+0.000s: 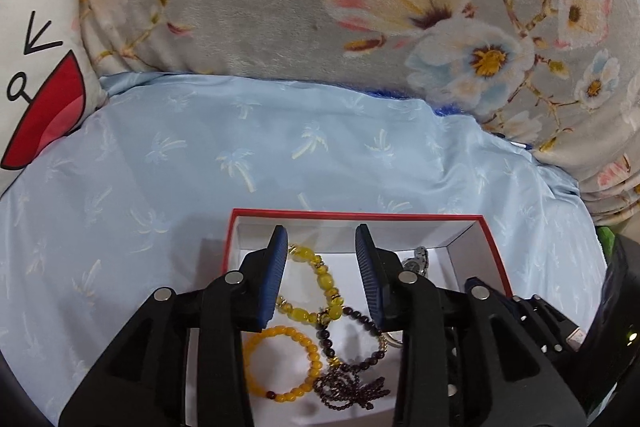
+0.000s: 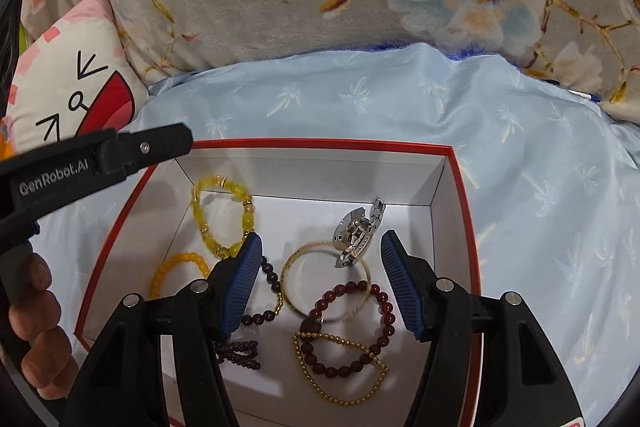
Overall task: Organize jewelry
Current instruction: 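Open both tools in the box and withdraw toward the gold ring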
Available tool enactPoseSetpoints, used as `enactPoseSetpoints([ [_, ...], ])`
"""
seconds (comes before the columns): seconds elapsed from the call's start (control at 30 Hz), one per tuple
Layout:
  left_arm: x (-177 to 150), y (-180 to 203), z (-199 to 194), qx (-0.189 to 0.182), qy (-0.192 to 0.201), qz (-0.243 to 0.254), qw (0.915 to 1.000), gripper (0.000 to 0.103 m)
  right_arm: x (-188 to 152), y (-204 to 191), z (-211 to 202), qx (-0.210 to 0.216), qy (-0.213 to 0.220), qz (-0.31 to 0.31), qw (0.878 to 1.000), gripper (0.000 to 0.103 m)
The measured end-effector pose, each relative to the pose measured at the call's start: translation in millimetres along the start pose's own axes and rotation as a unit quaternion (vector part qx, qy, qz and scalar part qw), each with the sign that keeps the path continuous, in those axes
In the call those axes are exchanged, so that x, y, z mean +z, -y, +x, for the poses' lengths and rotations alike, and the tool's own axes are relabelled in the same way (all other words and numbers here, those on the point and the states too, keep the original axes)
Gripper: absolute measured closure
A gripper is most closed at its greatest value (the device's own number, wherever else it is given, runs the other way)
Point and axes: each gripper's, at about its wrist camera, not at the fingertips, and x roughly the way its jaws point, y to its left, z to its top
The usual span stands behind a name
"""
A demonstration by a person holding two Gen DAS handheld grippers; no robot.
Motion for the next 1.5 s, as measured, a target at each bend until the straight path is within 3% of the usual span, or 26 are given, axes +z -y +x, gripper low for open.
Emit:
enactPoseSetpoints([
  [0.37,-50,1,-53,0.071,0.017,0.021,0.9971,0.069,-28,5,-62,-0.008,0.043,0.015,0.999,0.043],
  [1.03,-139,13,-107,0.056,-0.004,0.015,0.9983,0.069,-107,3,-135,0.001,0.048,0.038,0.998,0.042],
  [1.37,-181,0,-119,0.062,-0.029,0.003,0.9976,0.068,-151,2,-147,0.001,0.028,0.039,0.999,0.042],
  [1.5,-201,1,-123,0.064,-0.039,0.011,0.9971,0.061,-165,4,-150,0.000,0.020,0.043,0.999,0.042],
])
